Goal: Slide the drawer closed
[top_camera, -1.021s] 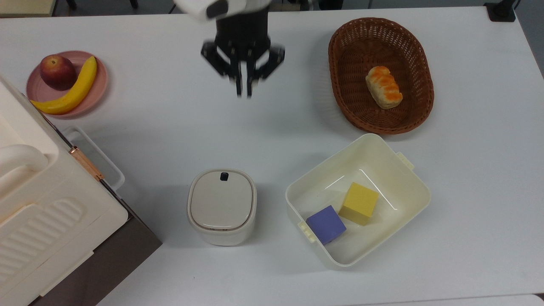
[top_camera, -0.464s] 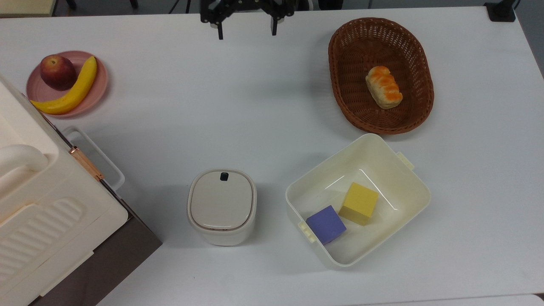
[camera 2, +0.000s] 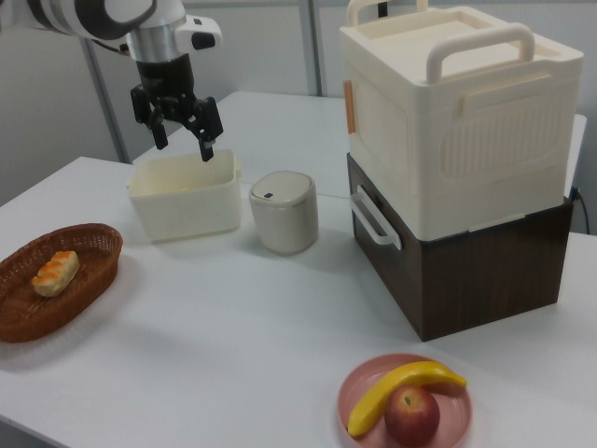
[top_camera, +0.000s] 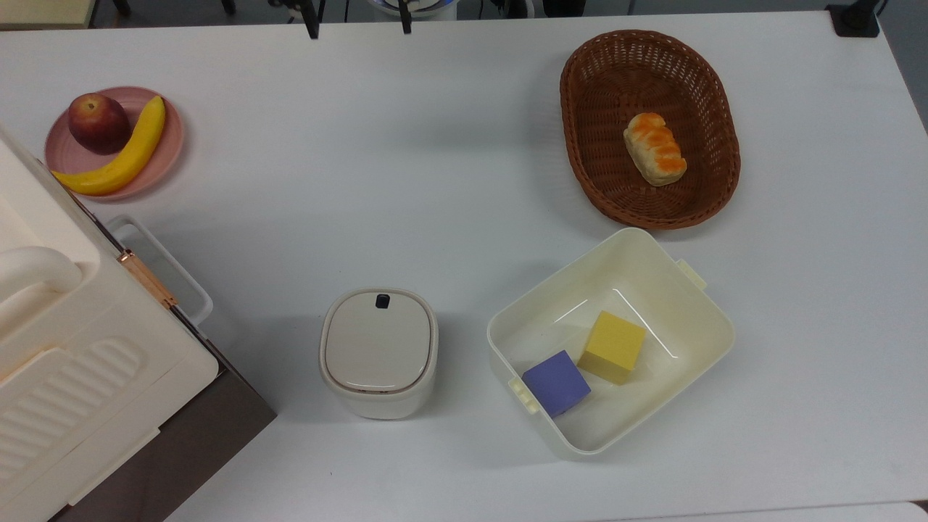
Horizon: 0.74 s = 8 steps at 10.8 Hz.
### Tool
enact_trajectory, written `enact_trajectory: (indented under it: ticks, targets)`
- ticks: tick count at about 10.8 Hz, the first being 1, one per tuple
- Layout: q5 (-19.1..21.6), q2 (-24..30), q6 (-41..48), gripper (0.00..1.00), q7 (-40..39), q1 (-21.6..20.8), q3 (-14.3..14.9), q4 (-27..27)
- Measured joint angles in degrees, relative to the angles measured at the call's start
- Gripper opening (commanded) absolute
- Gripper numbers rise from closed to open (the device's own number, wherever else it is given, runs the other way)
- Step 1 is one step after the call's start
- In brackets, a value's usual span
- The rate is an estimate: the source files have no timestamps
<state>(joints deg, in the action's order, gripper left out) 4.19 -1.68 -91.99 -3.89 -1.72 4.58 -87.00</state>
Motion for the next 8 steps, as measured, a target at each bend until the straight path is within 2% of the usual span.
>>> enact_trajectory:
  ticks: [2,8]
  targets:
    - [0.0,1.3,0.0,1.00,0.0,-1.7,1.7,-1.2]
    - [0.0,1.3,0.0,1.00,0.0,-2.2,1.7,-2.3]
